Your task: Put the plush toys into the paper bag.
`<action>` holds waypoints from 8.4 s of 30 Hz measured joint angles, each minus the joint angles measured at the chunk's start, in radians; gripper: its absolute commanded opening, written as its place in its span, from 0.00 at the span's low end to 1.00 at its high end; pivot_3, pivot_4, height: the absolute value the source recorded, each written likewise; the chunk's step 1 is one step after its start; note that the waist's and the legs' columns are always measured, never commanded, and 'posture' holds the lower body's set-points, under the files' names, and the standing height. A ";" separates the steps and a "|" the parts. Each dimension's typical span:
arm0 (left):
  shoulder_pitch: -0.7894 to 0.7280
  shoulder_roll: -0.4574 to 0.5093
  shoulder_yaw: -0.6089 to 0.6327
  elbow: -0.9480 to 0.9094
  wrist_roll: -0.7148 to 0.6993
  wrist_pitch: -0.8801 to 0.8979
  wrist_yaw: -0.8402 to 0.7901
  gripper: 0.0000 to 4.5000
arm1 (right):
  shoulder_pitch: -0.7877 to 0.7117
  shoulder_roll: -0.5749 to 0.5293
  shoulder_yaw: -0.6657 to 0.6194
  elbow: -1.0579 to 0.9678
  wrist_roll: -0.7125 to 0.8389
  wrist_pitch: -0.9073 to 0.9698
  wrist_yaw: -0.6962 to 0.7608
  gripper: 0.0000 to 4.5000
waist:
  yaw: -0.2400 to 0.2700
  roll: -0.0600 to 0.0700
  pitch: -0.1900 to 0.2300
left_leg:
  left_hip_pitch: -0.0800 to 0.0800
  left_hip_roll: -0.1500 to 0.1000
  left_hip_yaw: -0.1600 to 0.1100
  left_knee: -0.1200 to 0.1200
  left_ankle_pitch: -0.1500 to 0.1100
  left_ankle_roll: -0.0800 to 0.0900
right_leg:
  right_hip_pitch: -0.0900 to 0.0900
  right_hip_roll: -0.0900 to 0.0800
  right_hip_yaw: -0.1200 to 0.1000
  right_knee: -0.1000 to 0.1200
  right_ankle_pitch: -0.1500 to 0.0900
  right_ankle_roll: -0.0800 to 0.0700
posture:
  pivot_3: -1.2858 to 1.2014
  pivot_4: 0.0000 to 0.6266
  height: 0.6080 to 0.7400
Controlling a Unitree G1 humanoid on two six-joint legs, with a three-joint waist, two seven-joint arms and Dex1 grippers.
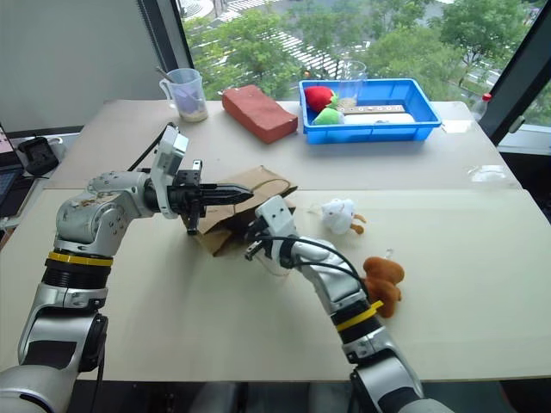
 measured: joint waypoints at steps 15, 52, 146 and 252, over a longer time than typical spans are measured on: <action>-0.088 0.003 0.238 -0.062 -0.007 -0.077 0.367 0.00 | -0.081 0.043 -0.007 0.138 -0.126 -0.023 -0.066 0.01 | -0.014 0.000 0.000 | 0.001 0.000 -0.001 0.000 0.000 -0.001 | 0.000 0.000 0.000 0.001 0.000 0.000 | 0.52 0.24 1.00; 0.096 -0.005 0.114 -0.170 -0.002 -0.156 0.346 0.00 | -0.003 -0.225 -0.225 -0.601 0.212 0.397 0.157 0.99 | -0.010 0.001 0.000 | 0.001 0.000 -0.001 -0.006 0.000 0.000 | 0.000 0.000 0.000 -0.001 0.000 0.000 | 0.52 0.24 1.00; 0.085 0.045 0.105 -0.220 -0.098 -0.032 0.302 0.00 | 0.093 -0.452 -0.292 -0.503 0.140 0.384 0.113 0.99 | -0.013 0.000 0.001 | -0.010 0.001 -0.001 -0.009 0.004 -0.007 | -0.013 0.001 0.002 -0.002 0.000 0.000 | 0.52 0.24 1.00; -0.085 -0.040 0.051 -0.013 0.018 -0.167 0.287 0.00 | 0.007 -0.281 -0.274 -0.634 0.349 0.532 0.116 0.02 | 0.007 0.000 0.001 | -0.010 0.000 -0.001 0.001 0.003 -0.004 | -0.012 0.002 0.002 0.010 0.000 0.000 | 0.52 0.24 1.00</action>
